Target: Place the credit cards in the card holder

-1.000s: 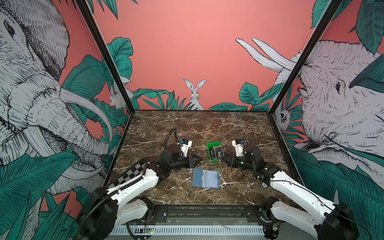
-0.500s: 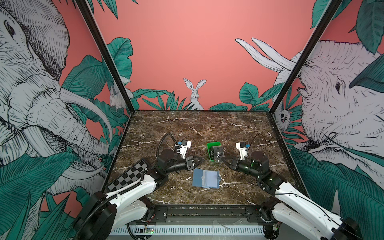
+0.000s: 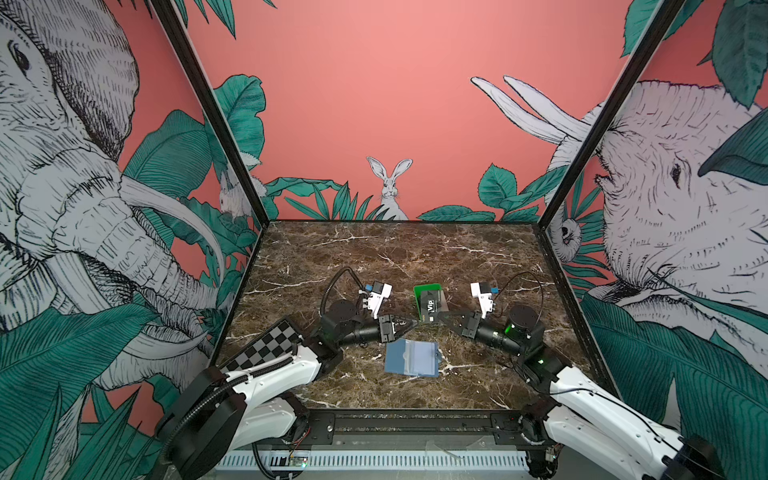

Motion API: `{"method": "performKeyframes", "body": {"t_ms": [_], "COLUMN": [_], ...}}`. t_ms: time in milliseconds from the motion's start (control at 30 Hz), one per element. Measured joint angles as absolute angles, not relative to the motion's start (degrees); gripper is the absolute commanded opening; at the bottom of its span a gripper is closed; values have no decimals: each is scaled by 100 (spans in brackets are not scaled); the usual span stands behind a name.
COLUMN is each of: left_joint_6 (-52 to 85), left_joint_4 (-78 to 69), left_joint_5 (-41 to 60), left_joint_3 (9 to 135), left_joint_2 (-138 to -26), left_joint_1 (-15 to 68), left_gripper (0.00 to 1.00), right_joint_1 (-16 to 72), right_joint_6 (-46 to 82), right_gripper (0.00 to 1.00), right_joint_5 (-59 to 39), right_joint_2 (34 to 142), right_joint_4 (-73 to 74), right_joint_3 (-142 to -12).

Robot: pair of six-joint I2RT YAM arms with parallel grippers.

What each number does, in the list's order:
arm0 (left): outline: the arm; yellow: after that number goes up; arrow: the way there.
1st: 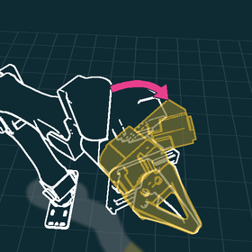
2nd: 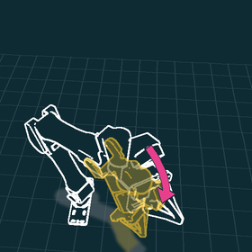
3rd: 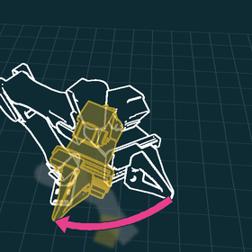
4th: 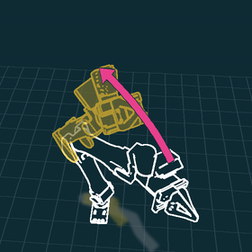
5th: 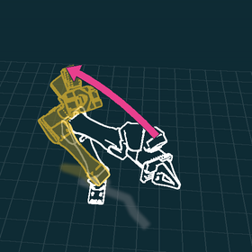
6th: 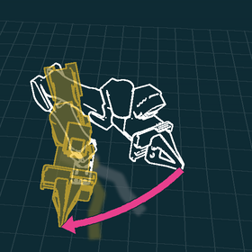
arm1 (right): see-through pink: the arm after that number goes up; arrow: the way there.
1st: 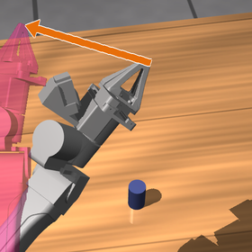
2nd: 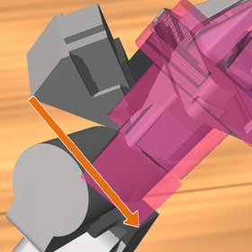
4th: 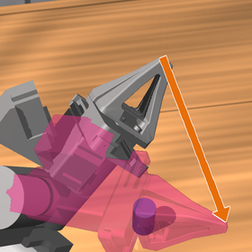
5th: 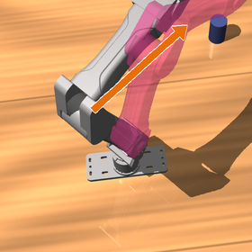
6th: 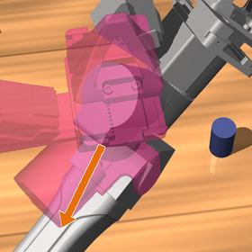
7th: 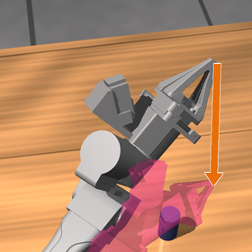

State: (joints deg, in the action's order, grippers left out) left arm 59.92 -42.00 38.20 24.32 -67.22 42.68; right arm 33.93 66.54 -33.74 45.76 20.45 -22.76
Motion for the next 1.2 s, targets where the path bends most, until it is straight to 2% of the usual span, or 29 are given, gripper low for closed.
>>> {"method": "performKeyframes", "body": {"t_ms": [133, 367, 600, 933, 1033, 1100, 1200], "left_joint_6": [6180, 6475, 6770, 6954, 6989, 6991, 6943], "left_joint_4": [-4545, -5009, -5443, -5736, -5776, -5795, -5697], "left_joint_5": [3839, 3837, 3813, 3752, 3743, 3741, 3715], "left_joint_3": [2440, 2440, 2440, 2440, 2440, 2440, 2445], "left_joint_2": [-6928, -7028, -7225, -7426, -7452, -7452, -7446], "left_joint_1": [4268, 4268, 4265, 4265, 4265, 4265, 4268], "left_gripper": [32, 24, 15, 9, 3, 0, 0], "right_joint_1": [3415, 3459, 3540, 3614, 3634, 3638, 3645], "right_joint_6": [6792, 6912, 6978, 7037, 7037, 7037, 7039], "right_gripper": [0, 0, 0, 0, 0, 5, 25], "right_joint_5": [-3577, -3730, -3684, -3511, -3461, -3428, -3374], "right_joint_2": [4604, 4646, 4718, 4718, 4720, 4720, 4718], "right_joint_4": [2196, 2432, 2644, 2908, 2906, 2875, 2790], "right_joint_3": [-2276, -2220, -2018, -1883, -1883, -1883, -1883]}}
